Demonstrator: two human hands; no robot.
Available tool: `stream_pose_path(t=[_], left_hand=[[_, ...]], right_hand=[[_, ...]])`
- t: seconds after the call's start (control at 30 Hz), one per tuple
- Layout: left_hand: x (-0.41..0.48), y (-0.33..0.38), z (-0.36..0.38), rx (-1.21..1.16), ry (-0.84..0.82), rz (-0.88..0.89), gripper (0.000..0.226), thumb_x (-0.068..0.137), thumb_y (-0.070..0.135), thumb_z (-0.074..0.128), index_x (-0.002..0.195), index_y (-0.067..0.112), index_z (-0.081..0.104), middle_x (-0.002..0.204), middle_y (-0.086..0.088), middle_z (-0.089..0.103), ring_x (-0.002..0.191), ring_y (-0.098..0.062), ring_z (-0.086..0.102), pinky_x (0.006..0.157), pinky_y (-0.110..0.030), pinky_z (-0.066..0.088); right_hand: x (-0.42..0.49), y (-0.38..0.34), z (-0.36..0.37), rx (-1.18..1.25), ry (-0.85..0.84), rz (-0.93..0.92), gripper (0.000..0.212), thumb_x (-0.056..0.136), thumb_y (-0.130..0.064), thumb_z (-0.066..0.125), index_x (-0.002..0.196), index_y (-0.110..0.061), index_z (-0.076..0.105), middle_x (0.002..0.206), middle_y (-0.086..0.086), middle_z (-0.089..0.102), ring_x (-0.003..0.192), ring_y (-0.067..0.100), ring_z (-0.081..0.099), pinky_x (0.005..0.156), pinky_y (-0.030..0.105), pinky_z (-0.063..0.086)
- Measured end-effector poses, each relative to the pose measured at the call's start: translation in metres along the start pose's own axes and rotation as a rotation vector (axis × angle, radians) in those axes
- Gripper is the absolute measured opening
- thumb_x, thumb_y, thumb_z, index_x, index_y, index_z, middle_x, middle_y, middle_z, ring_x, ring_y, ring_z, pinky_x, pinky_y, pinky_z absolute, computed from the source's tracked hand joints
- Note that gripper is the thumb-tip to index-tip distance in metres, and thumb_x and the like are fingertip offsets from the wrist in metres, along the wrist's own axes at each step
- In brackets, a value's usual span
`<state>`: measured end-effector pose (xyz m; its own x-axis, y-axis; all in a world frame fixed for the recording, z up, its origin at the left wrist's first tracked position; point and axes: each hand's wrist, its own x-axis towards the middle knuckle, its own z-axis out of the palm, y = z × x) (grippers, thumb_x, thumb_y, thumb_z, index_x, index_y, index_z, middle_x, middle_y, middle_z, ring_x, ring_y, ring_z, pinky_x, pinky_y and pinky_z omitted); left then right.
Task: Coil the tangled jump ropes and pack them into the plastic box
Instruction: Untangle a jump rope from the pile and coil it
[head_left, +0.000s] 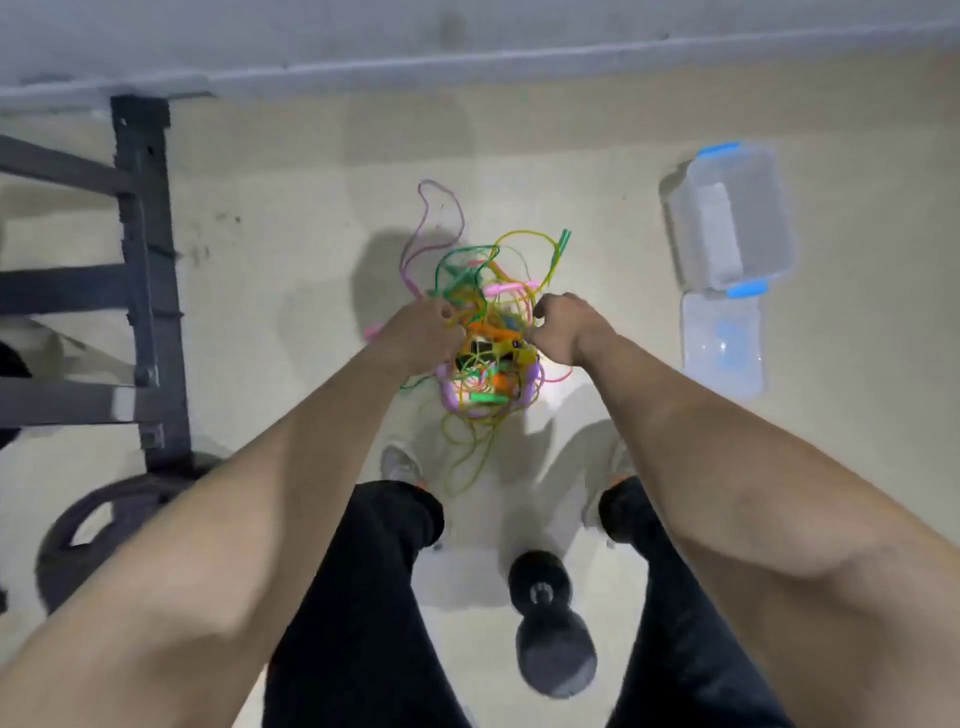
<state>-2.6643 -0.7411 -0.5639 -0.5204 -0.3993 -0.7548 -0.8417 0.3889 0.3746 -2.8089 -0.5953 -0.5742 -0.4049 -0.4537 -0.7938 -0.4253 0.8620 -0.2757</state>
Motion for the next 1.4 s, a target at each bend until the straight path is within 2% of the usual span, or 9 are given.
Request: stream_pose_path(t=[0.07,0.17,0.33,0.5,0.67,0.83,1.0,1.3,1.4], left_hand=[[0.057,-0.012,0.05,-0.026,-0.004,-0.036,0.038,0.088,0.033,0.061,0.119,0.01,0.062,0.117,-0.015,0.065,0.113,-0.033,0.059,0.097,-0.042,0.048],[0.138,-0.039,0.129,-0.05,-0.026,-0.07,0.039,0.093,0.03,0.059,0.126,0.009,0.057,0.119,-0.016,0.062,0.113,-0.034,0.058,0.098,-0.044,0.048],[0.232,-0.079,0.226,0.134,0.005,0.057,0.043,0.089,0.027,0.065,0.13,0.018,0.056,0.127,-0.008,0.058,0.117,-0.03,0.055,0.097,-0.043,0.048],[0.282,-0.093,0.272,0.478,0.194,0.289,0.058,0.079,0.047,0.071,0.13,0.024,0.057,0.131,-0.004,0.053,0.122,-0.033,0.041,0.1,-0.042,0.04],[0.293,-0.094,0.281,0.602,0.187,0.317,0.057,0.087,0.053,0.065,0.136,0.026,0.053,0.138,-0.003,0.053,0.13,-0.033,0.04,0.106,-0.046,0.035],[0.27,-0.094,0.258,0.463,0.176,0.294,0.052,0.078,0.056,0.075,0.114,0.026,0.054,0.109,-0.002,0.062,0.111,-0.027,0.053,0.087,-0.041,0.038],[0.233,-0.099,0.239,0.332,0.148,0.263,0.065,0.066,0.056,0.085,0.102,0.026,0.041,0.09,0.002,0.054,0.087,-0.025,0.052,0.064,-0.037,0.038],[0.174,-0.084,0.226,-0.027,0.165,0.255,0.059,0.066,0.052,0.088,0.112,0.028,0.059,0.11,0.004,0.061,0.099,-0.019,0.058,0.082,-0.038,0.049],[0.153,-0.073,0.215,-0.239,0.249,0.251,0.05,0.067,0.048,0.089,0.105,0.027,0.065,0.103,0.004,0.064,0.093,-0.012,0.06,0.08,-0.029,0.049]], right_hand=[[0.062,0.034,0.036,-0.013,-0.03,-0.013,0.044,0.092,-0.031,0.057,0.13,-0.009,0.059,0.134,0.021,0.056,0.123,0.036,0.055,0.1,0.039,0.048],[0.14,0.087,0.089,0.003,-0.058,-0.013,0.035,0.09,-0.018,0.057,0.123,-0.01,0.064,0.125,0.019,0.064,0.114,0.035,0.061,0.095,0.039,0.052],[0.226,0.155,0.164,0.0,-0.095,0.0,0.034,0.09,-0.015,0.055,0.122,-0.006,0.065,0.125,0.018,0.065,0.116,0.035,0.059,0.096,0.035,0.048],[0.274,0.187,0.213,0.065,-0.05,0.011,0.03,0.092,-0.013,0.049,0.114,-0.006,0.068,0.118,0.016,0.067,0.112,0.035,0.06,0.094,0.036,0.049],[0.288,0.191,0.23,0.116,0.016,-0.028,0.02,0.09,-0.015,0.053,0.1,-0.013,0.07,0.104,0.008,0.071,0.099,0.029,0.062,0.08,0.029,0.047],[0.266,0.178,0.227,0.107,0.027,-0.04,0.021,0.088,-0.016,0.052,0.098,-0.016,0.07,0.101,0.01,0.068,0.092,0.028,0.057,0.076,0.029,0.045],[0.242,0.163,0.219,0.109,0.087,-0.04,0.03,0.086,-0.019,0.056,0.115,-0.016,0.067,0.111,0.01,0.069,0.107,0.032,0.062,0.08,0.03,0.048],[0.196,0.142,0.202,0.311,0.035,-0.28,0.054,0.085,-0.003,0.053,0.134,-0.025,0.059,0.109,0.001,0.06,0.089,0.021,0.06,0.072,0.027,0.048],[0.178,0.141,0.195,0.343,-0.034,-0.366,0.026,0.089,-0.01,0.064,0.111,-0.022,0.07,0.11,0.006,0.065,0.1,0.026,0.063,0.092,0.039,0.052]])
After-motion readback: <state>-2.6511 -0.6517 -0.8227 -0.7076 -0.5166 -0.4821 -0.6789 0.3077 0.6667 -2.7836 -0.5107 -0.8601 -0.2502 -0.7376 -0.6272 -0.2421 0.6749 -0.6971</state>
